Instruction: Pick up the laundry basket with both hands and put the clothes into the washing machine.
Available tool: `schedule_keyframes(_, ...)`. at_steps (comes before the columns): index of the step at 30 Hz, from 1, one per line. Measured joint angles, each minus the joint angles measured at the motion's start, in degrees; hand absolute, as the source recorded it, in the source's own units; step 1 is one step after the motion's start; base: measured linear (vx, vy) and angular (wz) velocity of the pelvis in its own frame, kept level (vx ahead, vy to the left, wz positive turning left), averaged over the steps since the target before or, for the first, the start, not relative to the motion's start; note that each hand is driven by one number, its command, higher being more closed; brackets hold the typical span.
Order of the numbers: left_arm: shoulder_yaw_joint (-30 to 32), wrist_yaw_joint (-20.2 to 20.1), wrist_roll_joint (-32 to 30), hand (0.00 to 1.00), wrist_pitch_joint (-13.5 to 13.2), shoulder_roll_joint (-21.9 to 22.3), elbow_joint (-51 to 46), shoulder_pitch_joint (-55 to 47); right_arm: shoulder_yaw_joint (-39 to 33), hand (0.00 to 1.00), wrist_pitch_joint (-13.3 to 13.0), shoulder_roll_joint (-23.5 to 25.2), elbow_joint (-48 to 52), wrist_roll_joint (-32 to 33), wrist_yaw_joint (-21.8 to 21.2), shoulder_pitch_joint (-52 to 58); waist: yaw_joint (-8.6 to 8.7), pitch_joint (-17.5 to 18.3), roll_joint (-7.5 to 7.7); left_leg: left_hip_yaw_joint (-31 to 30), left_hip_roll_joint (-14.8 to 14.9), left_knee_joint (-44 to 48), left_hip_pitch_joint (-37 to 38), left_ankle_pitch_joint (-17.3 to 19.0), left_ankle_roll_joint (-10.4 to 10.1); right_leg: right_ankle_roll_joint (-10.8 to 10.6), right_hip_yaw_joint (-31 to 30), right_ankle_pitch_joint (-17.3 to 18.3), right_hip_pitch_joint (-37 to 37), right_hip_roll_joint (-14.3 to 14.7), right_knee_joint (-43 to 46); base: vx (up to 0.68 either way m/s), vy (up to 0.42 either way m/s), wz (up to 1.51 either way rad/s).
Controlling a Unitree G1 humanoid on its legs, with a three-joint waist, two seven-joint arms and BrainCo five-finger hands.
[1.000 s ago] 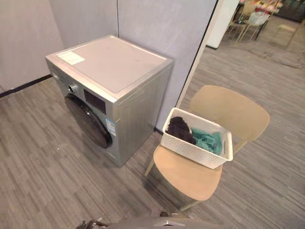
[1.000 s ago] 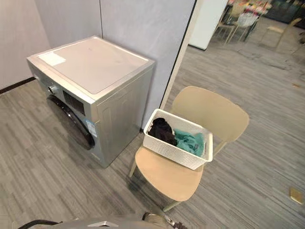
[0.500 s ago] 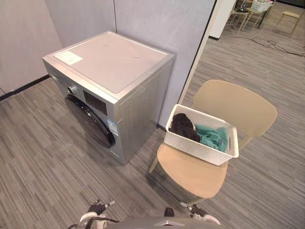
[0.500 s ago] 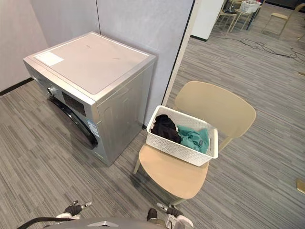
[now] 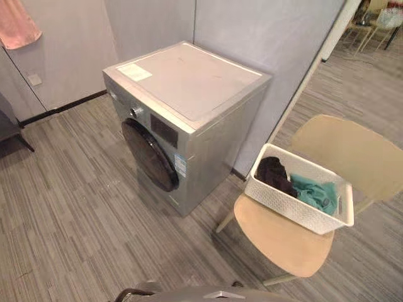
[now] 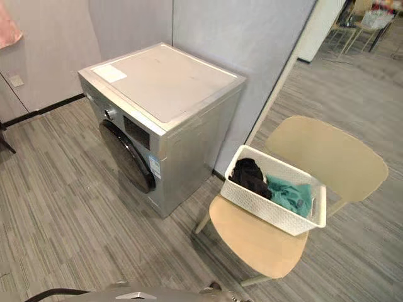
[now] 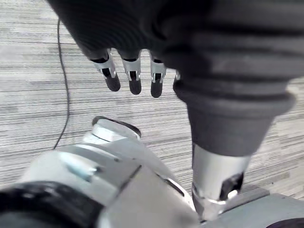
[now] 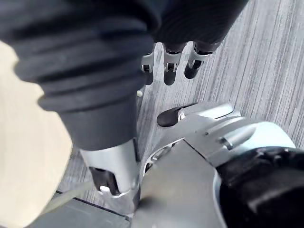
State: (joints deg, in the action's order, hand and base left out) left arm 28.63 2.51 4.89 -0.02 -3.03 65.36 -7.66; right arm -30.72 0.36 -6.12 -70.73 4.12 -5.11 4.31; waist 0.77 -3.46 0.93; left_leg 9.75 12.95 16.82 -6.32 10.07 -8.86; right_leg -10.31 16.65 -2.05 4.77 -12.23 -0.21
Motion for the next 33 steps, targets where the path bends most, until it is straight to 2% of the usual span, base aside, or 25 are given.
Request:
schedule_keyframes(1, -1.98, -0.06, -0.05, 0.00, -0.04, -1.21, -0.77, 0.19, 1.25, 0.00, -0.05, 0.46, 0.02, -0.01, 0.13, -0.36, -0.37, 0.28, 0.89, -0.31, -2.23, 1.17, 0.08, 0.76, 0.78, -0.20, 0.20, -0.29, 1.32, -1.94, -0.81, 0.25, 0.226, 0.36)
schedule_keyframes(3, -5.40, -0.11, -0.52, 0.00, -0.19, -1.48, -1.26, 0.79, 2.45, 0.00, -0.10, 0.91, 0.04, -0.01, 0.17, -0.61, -0.45, 0.58, 0.66, -0.63, -4.14, 4.18, -0.46, 2.82, 1.61, -1.24, 1.81, -0.24, 2.78, -4.09, -0.38, 0.18, 0.225, 0.32)
schedule_keyframes(4, -8.01, -0.20, -0.66, 0.00, -0.40, -1.60, -1.27, 1.62, 3.80, 0.00, -0.16, 0.67, 0.36, 0.19, 0.13, -0.73, -0.64, 0.91, 0.28, -1.14, -5.10, 7.55, -1.53, 5.35, 2.28, -2.81, 2.77, 0.11, 3.39, -5.59, 0.23, 0.16, 0.235, 0.27)
schedule_keyframes(6, -11.55, -0.25, -0.74, 0.00, -0.45, -1.32, -1.06, 2.14, 5.59, 0.00, -0.23, -0.60, 0.90, 1.29, 0.28, -1.34, -0.75, 1.23, -1.47, -2.01, -6.39, 10.42, -2.84, 8.19, 3.84, -2.96, 2.95, 0.17, 2.87, -7.11, 2.80, 0.14, 0.269, 0.25)
schedule_keyframes(7, -14.84, -0.25, -1.14, 0.00, -0.62, -1.29, -0.83, 2.41, 7.73, 0.00, -0.39, -1.53, 2.01, 2.66, 0.98, -1.59, -0.88, 1.76, -2.31, -1.79, -8.02, 9.67, -2.35, 8.88, 5.53, -2.31, 2.49, 0.20, 0.16, -9.71, 8.77, 0.19, 0.352, 0.28)
schedule_keyframes(8, -17.85, -0.21, -1.75, 0.00, -0.87, -1.48, -0.85, 2.36, 9.52, 0.00, -1.12, -2.46, 3.56, 3.51, 1.83, -1.41, -0.94, 2.15, -2.97, -1.53, -9.66, 7.88, -1.19, 8.34, 6.34, 2.08, 1.03, -0.48, -4.19, -12.11, 17.15, 0.18, 0.316, 0.22)
schedule_keyframes(9, -19.04, -0.23, -1.87, 0.00, -0.96, -1.77, -0.84, 2.25, 10.42, 0.00, -1.40, -2.66, 4.55, 3.69, 2.03, -1.42, -0.82, 2.11, -2.94, -1.72, -10.50, 6.49, -0.15, 7.78, 6.92, 5.36, 0.69, -1.28, -6.10, -13.27, 21.22, 0.29, 0.343, 0.20)
schedule_keyframes(10, -22.11, -0.21, -2.85, 0.00, -1.21, -2.67, -0.91, 2.26, 12.73, 0.00, -1.90, -2.98, 6.17, 5.10, 2.57, -1.92, -0.68, 1.62, -2.99, -1.87, -11.99, 3.06, 3.72, 6.82, 8.12, 13.56, 0.33, -4.54, -10.67, -15.85, 31.37, 0.28, 0.252, 0.15)
schedule_keyframes(11, -23.72, -0.19, -2.96, 0.00, -1.23, -3.54, -1.02, 2.53, 14.16, 0.00, -1.94, -2.68, 6.96, 5.48, 2.52, -2.64, -0.65, 0.30, -2.97, -1.75, -11.91, 1.71, 5.97, 6.44, 8.64, 13.91, -1.61, -1.79, -13.32, -15.15, 38.60, 0.32, 0.229, 0.07)
schedule_keyframes(12, -24.85, -0.21, -2.97, 0.00, -1.20, -4.54, -1.10, 2.31, 16.16, 0.00, -1.96, -2.23, 7.00, 5.99, 2.41, -3.61, -0.66, -0.24, -2.25, -1.78, -11.51, 0.48, 8.05, 6.38, 8.74, 11.96, -2.78, 2.42, -15.52, -12.59, 44.97, 0.14, 0.084, -0.06)
schedule_keyframes(13, -25.48, -0.20, -2.97, 0.00, -1.15, -5.14, -1.05, 2.15, 17.35, 0.00, -1.95, -1.57, 6.99, 6.71, 2.33, -3.61, -0.71, -0.52, -1.84, -1.82, -11.17, -0.43, 9.40, 6.32, 8.69, 11.52, -3.07, 5.54, -16.73, -10.27, 48.09, 0.24, 0.097, -0.05)
schedule_keyframes(15, -26.47, -0.30, -3.01, 0.00, -1.04, -5.69, -0.47, 2.21, 20.76, 0.00, -2.67, 0.81, 7.08, 7.91, 0.76, -4.77, -0.55, -1.19, -1.02, -1.88, -10.42, -3.31, 13.45, 6.26, 8.63, 11.74, -1.85, 14.20, -19.97, -0.11, 50.64, 0.28, 0.046, 0.05)
schedule_keyframes(16, -26.32, -0.39, -3.17, 0.00, -1.03, -5.31, -0.47, 2.21, 21.12, 0.00, -2.90, 0.90, 7.27, 8.29, 0.21, -4.83, -0.37, -1.23, -0.99, -1.82, -10.51, -3.98, 14.22, 6.25, 8.61, 11.75, -1.30, 15.40, -20.50, 2.03, 48.92, 0.27, -0.010, 0.20)
schedule_keyframes(17, -24.75, -0.49, -4.04, 0.00, -1.02, -4.73, -0.43, 2.44, 21.61, 0.00, -3.12, 0.89, 7.43, 9.19, -0.45, -5.17, 0.29, -1.71, -1.21, -1.87, -10.57, -5.17, 16.11, 6.25, 8.58, 11.62, 0.65, 16.33, -20.79, 6.93, 40.91, 0.28, -0.025, 0.20)
schedule_keyframes(18, -23.91, -0.54, -4.07, 0.00, -1.03, -4.51, -0.38, 2.32, 21.65, 0.00, -3.05, 0.92, 7.38, 9.23, -0.64, -5.30, 0.35, -1.93, -1.07, -1.85, -10.83, -5.44, 16.78, 6.21, 8.40, 11.21, 1.22, 15.33, -20.45, 8.54, 35.72, 0.34, -0.036, 0.28)
schedule_keyframes(19, -21.91, -0.63, -4.20, 0.00, -1.08, -4.51, -0.51, 2.36, 22.45, 0.00, -3.07, 1.14, 7.28, 9.28, -0.91, -4.91, 0.27, -2.31, 0.59, -2.03, -12.89, -6.12, 17.68, 6.15, 7.71, 14.04, 1.07, 7.84, -19.21, 10.08, 24.40, 0.29, -0.024, 0.22)
schedule_keyframes(20, -21.24, -0.76, -4.68, 0.00, -1.01, -4.16, -0.27, 2.63, 22.20, 0.00, -3.08, 0.67, 7.22, 9.53, -1.11, -4.66, 0.26, -2.30, -0.28, -2.37, -12.04, -6.33, 18.40, 6.64, 7.08, 15.38, 1.33, 7.71, -18.26, 10.58, 24.32, 0.26, 0.009, 0.19)
schedule_keyframes(21, -20.62, -0.97, -5.30, 0.00, -1.13, -3.00, -0.39, 2.68, 22.04, 0.00, -3.03, -0.60, 7.33, 9.45, -1.10, -4.89, 0.14, -2.22, -2.01, -2.60, -11.24, -6.33, 18.10, 6.46, 6.64, 15.66, 1.01, 7.73, -17.30, 11.59, 22.43, 0.19, 0.020, 0.18)
schedule_keyframes(23, -18.60, -1.46, -6.83, 0.00, -1.11, -1.33, -0.37, 3.26, 20.29, 0.00, -2.77, -1.08, 6.67, 9.46, -0.97, -5.23, -0.19, -2.52, -3.72, -3.58, -10.14, -4.53, 17.35, 5.96, 6.08, 15.50, 1.82, 7.86, -15.27, 12.75, 19.07, 0.20, -0.018, 0.22)
schedule_keyframes(25, -17.71, -1.46, -6.82, 0.00, -1.10, -1.35, -0.50, 3.29, 20.47, 0.00, -2.67, -0.95, 6.43, 9.33, -0.96, -5.44, -0.56, -2.74, -3.37, -3.50, -9.70, -0.95, 16.89, 5.32, 5.31, 15.39, 2.04, 7.93, -12.54, 13.27, 16.66, 0.19, -0.056, 0.17)
schedule_keyframes(26, -17.36, -1.43, -6.52, 0.00, -1.11, -1.20, -0.70, 3.25, 20.66, 0.00, -2.65, -0.90, 5.95, 9.04, -0.86, -5.46, -0.82, -2.86, -3.13, -3.48, -9.27, 5.43, 15.03, 5.30, 5.27, 14.97, 2.19, 8.19, -10.13, 13.56, 14.77, 0.16, -0.048, 0.16)
schedule_keyframes(28, -16.44, -1.42, -6.10, 0.00, -1.13, -1.26, -1.26, 3.14, 21.14, 0.00, -2.66, -0.51, 5.46, 9.07, -0.59, -5.70, -1.21, -3.21, -2.63, -3.40, -7.92, 19.15, 9.34, 4.67, 3.33, 14.66, 2.57, 8.10, -7.29, 13.55, 12.66, 0.12, -0.011, 0.10)
schedule_keyframes(29, -15.85, -1.37, -6.06, 0.00, -1.14, -1.00, -1.63, 2.83, 21.30, 0.00, -2.66, -0.49, 5.21, 9.07, -0.50, -5.96, -1.52, -3.08, -2.90, -3.44, -7.25, 24.91, 6.28, 4.70, 3.27, 14.83, 2.69, 7.90, -6.18, 13.51, 12.13, 0.10, 0.019, 0.00)
schedule_keyframes(31, -15.64, -1.26, -6.05, 0.00, -1.22, -0.86, -1.76, 2.40, 22.02, 0.00, -2.58, -0.26, 4.51, 9.04, -0.07, -7.57, -1.76, -3.07, -3.10, -2.92, -6.21, 26.87, 3.50, 5.06, 3.83, 14.29, 1.71, 7.27, -4.91, 13.38, 10.74, 0.08, 0.057, -0.29)
schedule_keyframes(33, -15.13, -0.70, -5.34, 0.00, -1.20, -0.75, -1.74, 2.23, 24.44, 0.00, -2.64, 0.30, 4.73, 9.06, 0.36, -9.75, -2.74, -3.05, -3.03, -1.79, -4.21, 22.51, 2.24, 5.64, 4.46, 13.32, -1.06, 6.26, -4.67, 13.07, 9.28, 0.06, 0.118, -0.65)
